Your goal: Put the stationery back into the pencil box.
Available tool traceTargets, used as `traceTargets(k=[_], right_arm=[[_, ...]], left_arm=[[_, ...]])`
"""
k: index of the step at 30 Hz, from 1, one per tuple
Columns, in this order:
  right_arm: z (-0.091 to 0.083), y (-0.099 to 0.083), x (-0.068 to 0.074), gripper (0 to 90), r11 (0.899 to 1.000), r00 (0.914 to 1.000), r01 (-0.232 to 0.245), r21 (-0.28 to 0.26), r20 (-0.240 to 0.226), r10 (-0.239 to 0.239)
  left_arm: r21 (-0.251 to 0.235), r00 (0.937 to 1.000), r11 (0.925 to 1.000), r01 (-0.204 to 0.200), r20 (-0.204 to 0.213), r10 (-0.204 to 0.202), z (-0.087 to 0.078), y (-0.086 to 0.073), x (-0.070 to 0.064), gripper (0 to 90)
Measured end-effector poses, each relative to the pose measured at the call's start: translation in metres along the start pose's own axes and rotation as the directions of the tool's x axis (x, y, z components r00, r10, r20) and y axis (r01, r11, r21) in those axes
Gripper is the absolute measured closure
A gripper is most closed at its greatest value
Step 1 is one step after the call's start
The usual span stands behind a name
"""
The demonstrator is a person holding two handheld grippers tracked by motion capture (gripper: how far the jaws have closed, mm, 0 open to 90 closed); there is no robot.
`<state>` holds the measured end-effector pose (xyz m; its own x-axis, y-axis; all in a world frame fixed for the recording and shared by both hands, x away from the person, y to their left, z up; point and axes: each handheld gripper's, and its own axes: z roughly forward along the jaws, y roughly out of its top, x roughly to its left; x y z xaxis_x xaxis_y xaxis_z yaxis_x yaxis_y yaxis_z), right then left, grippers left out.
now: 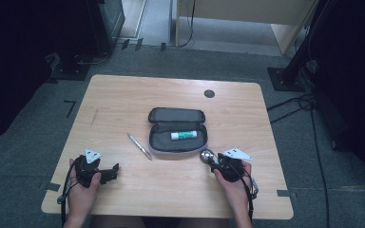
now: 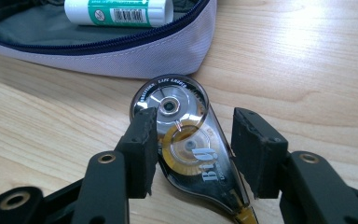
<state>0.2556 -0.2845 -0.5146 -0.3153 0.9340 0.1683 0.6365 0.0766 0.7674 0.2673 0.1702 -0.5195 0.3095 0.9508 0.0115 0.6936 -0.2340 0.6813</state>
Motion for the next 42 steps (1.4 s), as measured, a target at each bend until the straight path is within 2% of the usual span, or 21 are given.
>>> traceTargets(k=[4,7,13,17,21,24,25,26,27,29,32,34,36,37,38,42], right_arm=[[-0.001,-0.003,-0.001,52.8,1.000,0.9998,0.018,0.011,0.003,-0.018],[-0.002,-0.006,-0.002,54.6,1.000,0.9999,0.009,0.000,-0.012,-0.009],[-0.003,-0.009,-0.001,55.6,0.999,0.9992,0.039,-0.016,-0.010,-0.039],[-0.005,-0.012,0.000,56.9,1.000,0.9995,0.013,-0.017,-0.029,-0.013],[-0.007,-0.014,0.002,57.5,1.000,0.9992,0.021,-0.014,-0.035,-0.021],[-0.007,-0.015,0.004,57.6,1.000,0.9993,0.006,-0.018,-0.038,-0.007],[-0.008,-0.015,0.004,60.0,1.000,0.9989,-0.004,-0.016,-0.047,0.003],[-0.009,-0.015,0.003,65.3,0.999,0.9983,-0.014,-0.037,-0.057,0.012],[-0.010,-0.015,0.003,75.1,0.999,0.9983,-0.026,-0.044,-0.054,0.023],[-0.013,-0.014,0.003,72.7,0.999,0.9991,-0.023,-0.049,-0.037,0.021],[-0.010,-0.015,0.006,67.5,1.000,0.9996,-0.003,-0.024,-0.030,0.003],[-0.011,-0.015,0.008,64.0,0.999,0.9995,-0.003,-0.039,-0.031,0.002],[-0.013,-0.013,0.013,55.9,0.998,0.9996,-0.014,-0.058,-0.024,0.012],[-0.013,-0.013,0.013,55.9,0.998,0.9996,-0.014,-0.058,-0.024,0.012],[-0.012,-0.011,0.018,48.1,0.998,0.9999,-0.016,-0.068,-0.001,0.016],[-0.005,-0.008,0.028,40.1,0.998,0.9985,-0.020,-0.051,0.050,0.023]], left_arm=[[0.000,1.0000,1.0000,0.000,0.000,0.000,0.000,0.000,0.000,0.0],[0.000,1.0000,1.0000,0.000,0.000,0.000,0.000,0.000,0.000,0.0],[0.000,1.0000,1.0000,0.000,0.000,0.000,0.000,0.000,0.000,0.0],[0.000,1.0000,1.0000,0.000,0.000,0.000,0.000,0.000,0.000,0.0],[0.000,1.0000,1.0000,0.000,0.000,0.000,0.000,0.000,0.000,0.0],[-0.003,1.0000,1.0000,0.003,0.000,-0.003,0.000,0.000,0.000,0.0],[0.000,1.0000,1.0000,0.000,0.000,0.000,0.000,0.000,0.000,0.0],[0.000,1.0000,1.0000,0.000,0.000,0.000,0.000,0.000,0.000,0.0],[0.000,1.0000,1.0000,0.000,0.000,0.000,0.000,0.000,0.000,0.0],[0.001,1.0000,1.0000,0.000,0.000,0.000,0.000,0.000,0.000,0.0],[0.000,1.0000,1.0000,0.000,0.000,0.000,0.000,0.000,0.000,0.0],[0.000,1.0000,1.0000,0.000,0.000,0.000,0.000,0.000,0.000,0.0],[-0.002,1.0000,1.0000,0.003,0.000,-0.003,0.000,0.000,0.000,0.0],[-0.002,1.0000,1.0000,0.003,0.000,-0.003,0.000,0.000,0.000,0.0],[0.000,1.0000,1.0000,0.000,0.000,0.000,0.000,0.000,0.000,0.0],[0.000,1.0000,1.0000,0.000,0.000,0.000,0.000,0.000,0.000,0.0]])
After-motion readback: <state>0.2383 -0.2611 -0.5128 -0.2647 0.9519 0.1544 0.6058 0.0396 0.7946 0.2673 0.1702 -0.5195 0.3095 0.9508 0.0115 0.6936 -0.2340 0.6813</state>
